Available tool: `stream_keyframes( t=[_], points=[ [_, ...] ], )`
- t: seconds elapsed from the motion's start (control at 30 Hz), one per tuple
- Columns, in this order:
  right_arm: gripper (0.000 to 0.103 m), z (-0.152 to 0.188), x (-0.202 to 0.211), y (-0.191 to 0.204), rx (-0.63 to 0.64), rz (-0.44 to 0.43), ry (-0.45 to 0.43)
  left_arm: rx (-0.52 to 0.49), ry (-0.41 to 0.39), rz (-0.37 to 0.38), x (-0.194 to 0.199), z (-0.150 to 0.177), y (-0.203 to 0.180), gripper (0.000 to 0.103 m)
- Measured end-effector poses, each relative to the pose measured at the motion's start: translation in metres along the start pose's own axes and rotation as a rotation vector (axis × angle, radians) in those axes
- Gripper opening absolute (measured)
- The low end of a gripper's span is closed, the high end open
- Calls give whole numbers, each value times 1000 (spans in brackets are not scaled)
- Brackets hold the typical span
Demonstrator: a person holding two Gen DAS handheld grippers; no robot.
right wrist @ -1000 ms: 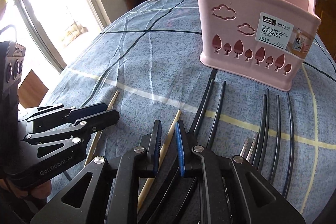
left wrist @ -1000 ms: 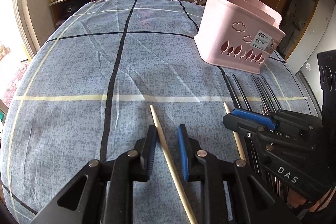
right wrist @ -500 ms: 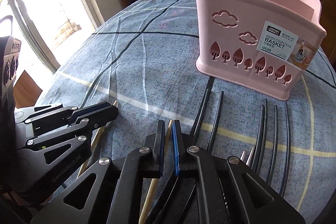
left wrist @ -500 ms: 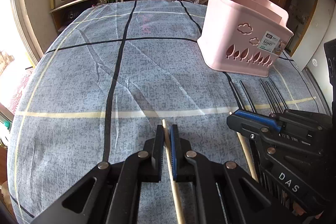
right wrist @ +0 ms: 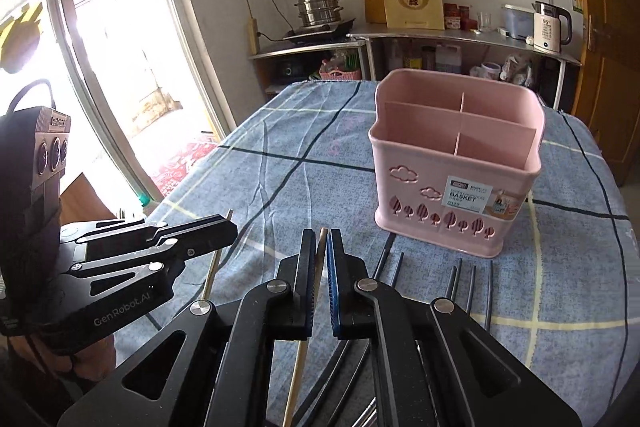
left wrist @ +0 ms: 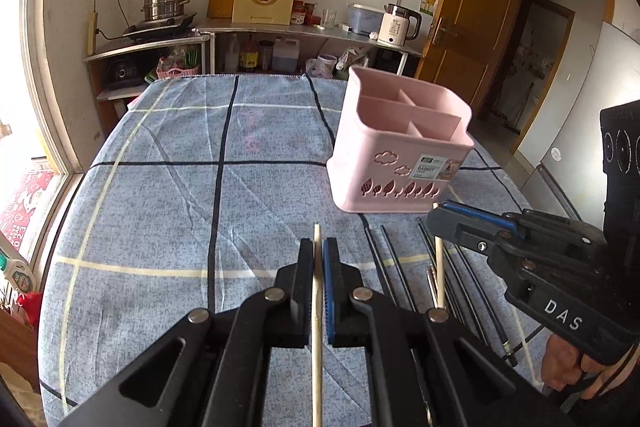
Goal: Organize utensils
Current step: 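Lift both wooden chopsticks and carry them above the pink basket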
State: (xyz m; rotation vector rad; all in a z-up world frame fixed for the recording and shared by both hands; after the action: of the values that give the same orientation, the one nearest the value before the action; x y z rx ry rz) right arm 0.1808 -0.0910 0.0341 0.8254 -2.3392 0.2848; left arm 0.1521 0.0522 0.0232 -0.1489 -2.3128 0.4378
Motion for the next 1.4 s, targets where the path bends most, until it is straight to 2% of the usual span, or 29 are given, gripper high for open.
stream_keyframes(
  t=[0.43, 0.7, 0.93, 1.2, 1.4],
  points=[
    [4, -20, 43, 4, 48, 43, -112, -38, -85, 65, 46, -21, -25, 5],
    [4, -24, 56, -4, 44, 64, -138, -54, -97, 93, 50, -24, -38, 5],
    [4, -33, 64, -21, 51, 108, -158, -63, -88, 122, 43, -40, -50, 5],
    [4, -64, 79, -49, 52, 166, -221, -71, -102, 186, 41, -86, -75, 5],
    [4, -93, 91, -69, 46, 202, -307, -68, -170, 227, 43, -133, -97, 5]
  ],
)
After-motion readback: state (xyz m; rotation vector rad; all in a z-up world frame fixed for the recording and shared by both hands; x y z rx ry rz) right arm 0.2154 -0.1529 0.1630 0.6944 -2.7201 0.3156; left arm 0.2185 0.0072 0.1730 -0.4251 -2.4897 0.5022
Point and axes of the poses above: each gripper's, at about its wrist camera, not at the fingertips, and x roughly against the way its jaws point, y to its left, z to its underside, the point moved 4 cm from there along -x, roughly the way its jaws point, and after that the axes turned 15 degrees about x, right-handed, at the moved point
